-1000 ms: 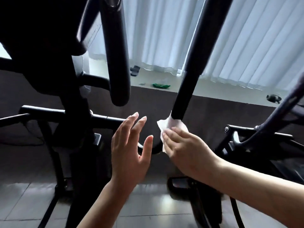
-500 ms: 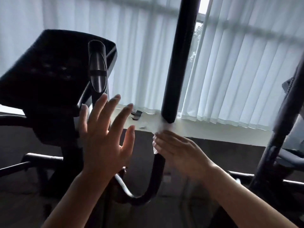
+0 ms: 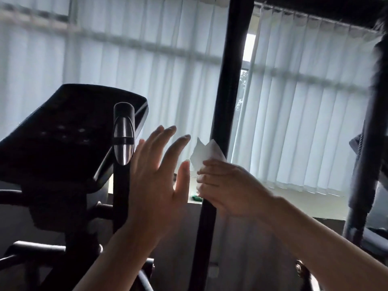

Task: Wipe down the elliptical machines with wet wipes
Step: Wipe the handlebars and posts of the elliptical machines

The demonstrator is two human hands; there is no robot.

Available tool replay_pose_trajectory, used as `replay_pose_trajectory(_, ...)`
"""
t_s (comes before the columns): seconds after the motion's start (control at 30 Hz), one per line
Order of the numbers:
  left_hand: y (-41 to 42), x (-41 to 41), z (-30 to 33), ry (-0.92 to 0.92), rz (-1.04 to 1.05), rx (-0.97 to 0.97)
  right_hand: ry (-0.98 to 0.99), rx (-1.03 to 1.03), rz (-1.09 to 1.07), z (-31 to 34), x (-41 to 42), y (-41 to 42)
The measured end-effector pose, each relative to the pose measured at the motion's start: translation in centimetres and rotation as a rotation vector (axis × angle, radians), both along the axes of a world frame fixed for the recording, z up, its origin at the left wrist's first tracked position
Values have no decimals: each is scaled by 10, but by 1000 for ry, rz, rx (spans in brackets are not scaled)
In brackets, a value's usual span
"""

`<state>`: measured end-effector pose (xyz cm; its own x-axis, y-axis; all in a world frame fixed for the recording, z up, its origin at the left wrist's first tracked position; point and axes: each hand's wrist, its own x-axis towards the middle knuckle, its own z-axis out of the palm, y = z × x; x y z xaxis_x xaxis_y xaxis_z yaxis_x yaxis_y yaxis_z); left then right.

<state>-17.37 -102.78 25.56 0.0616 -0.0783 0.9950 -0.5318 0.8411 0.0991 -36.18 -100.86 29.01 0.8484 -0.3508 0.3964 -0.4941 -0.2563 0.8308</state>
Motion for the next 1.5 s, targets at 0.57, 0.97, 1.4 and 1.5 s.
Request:
replay_pose_trajectory(0.57,-21,-41,11,133,-233,44,174,-93,-85,110,-1,-1)
replay_pose_trajectory(0.97,-18,-65,22,218,-312,86,235,-147,-189,150,-4,7)
replay_pose_trajectory(1.4,-17,-90,85,178,-267,120,2,-425,-219,273,-6,12)
replay_pose_trajectory(1.5,-26,-102,91,119,-263,190,-273,-406,-72,256,-6,-2)
